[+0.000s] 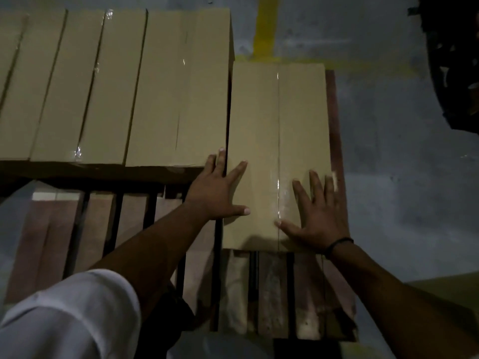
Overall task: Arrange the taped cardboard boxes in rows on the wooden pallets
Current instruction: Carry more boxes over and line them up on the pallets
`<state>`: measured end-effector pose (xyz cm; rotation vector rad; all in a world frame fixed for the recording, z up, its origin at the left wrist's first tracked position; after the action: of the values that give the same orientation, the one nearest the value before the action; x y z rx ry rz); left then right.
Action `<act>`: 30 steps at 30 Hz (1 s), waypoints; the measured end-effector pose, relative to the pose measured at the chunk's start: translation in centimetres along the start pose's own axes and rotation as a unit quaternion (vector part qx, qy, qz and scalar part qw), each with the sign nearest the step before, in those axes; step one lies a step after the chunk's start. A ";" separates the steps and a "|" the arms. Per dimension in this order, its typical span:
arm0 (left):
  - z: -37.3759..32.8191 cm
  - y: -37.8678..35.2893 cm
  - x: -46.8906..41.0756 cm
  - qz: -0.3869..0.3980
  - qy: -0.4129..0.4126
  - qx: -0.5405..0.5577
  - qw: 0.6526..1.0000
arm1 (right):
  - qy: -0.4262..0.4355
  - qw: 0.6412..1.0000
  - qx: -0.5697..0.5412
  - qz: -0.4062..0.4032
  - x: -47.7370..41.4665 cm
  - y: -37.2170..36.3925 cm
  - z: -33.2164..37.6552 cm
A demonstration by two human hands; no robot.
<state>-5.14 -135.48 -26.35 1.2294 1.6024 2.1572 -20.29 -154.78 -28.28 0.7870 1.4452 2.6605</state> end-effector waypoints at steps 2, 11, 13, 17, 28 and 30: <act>0.1 0.1 0.0 0.002 -0.008 0.000 1.000 | 0.029 0.999 0.037 -0.006 2.2 -1.4 0.4; 0.3 -0.2 -0.1 -0.026 0.000 0.028 0.999 | 0.092 0.988 0.122 0.019 2.7 -3.3 0.5; 0.8 0.2 -0.2 -0.048 0.007 0.042 0.998 | 0.103 0.986 0.125 0.023 1.0 -2.4 0.3; 1.6 0.8 -0.3 -0.074 0.015 0.020 0.997 | 0.099 0.986 0.127 0.031 -4.7 0.6 1.0; 2.8 2.3 -1.1 -0.124 0.025 -0.007 0.992 | 0.100 0.988 0.114 0.019 -12.0 4.5 2.4; 3.2 2.8 -1.7 -0.135 0.033 -0.019 0.990 | 0.104 0.988 0.115 0.018 -12.4 4.5 2.5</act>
<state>-0.96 -135.31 -24.50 0.8813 1.6383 2.0649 -7.43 -158.44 -28.83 0.5630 1.8300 2.7037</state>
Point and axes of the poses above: each hand's wrist, its own x-axis away from the middle knuckle, its own y-axis out of the back of the hand, z = x × y, the point moved 8 cm from there along -x, towards the middle knuckle, and after that the axes turned 13 degrees about -x, right-handed, at the moved point
